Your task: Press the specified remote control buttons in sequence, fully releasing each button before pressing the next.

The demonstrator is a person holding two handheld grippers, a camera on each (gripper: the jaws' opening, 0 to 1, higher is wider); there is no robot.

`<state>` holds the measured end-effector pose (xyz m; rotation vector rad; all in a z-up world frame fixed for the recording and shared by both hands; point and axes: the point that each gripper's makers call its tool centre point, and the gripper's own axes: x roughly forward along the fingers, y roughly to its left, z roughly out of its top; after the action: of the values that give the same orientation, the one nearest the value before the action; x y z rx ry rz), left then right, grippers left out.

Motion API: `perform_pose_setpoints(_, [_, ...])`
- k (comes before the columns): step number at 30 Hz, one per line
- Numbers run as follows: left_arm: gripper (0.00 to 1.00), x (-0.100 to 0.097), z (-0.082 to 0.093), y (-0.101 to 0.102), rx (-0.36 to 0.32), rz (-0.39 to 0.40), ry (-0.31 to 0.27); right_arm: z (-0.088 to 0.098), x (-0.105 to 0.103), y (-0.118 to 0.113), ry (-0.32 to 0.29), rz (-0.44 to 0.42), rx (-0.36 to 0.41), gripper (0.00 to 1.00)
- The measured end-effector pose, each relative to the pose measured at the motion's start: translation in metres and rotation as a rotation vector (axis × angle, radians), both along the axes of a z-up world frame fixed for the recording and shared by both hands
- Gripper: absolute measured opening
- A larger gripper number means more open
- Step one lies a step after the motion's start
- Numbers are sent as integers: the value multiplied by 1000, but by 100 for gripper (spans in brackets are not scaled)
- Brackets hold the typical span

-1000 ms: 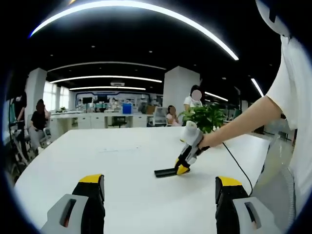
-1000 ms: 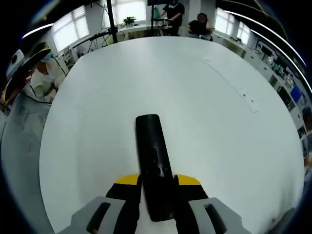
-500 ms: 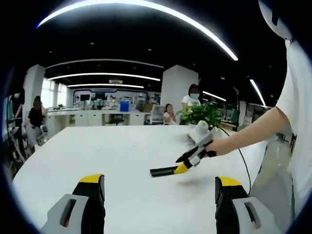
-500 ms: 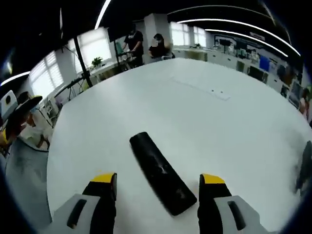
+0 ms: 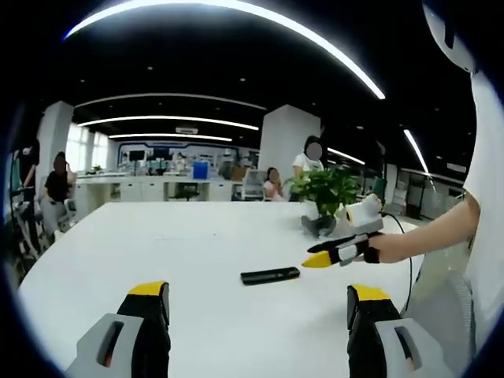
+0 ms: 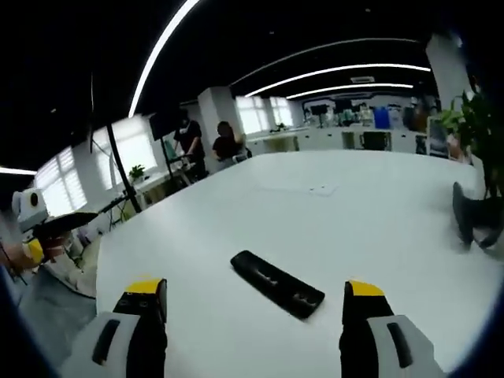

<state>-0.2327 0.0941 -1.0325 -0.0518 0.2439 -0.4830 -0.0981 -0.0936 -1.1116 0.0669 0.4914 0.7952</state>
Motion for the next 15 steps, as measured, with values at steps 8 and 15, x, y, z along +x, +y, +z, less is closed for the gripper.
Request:
perform_pose_setpoints(8, [97,0,0,-1,-7,2,0,42,-25,-14,-69,-79,69,98])
perform_pose_setpoints(15, [97,0,1,-5,-9,-3,0,59,-52,-24,-126,-103,33,99])
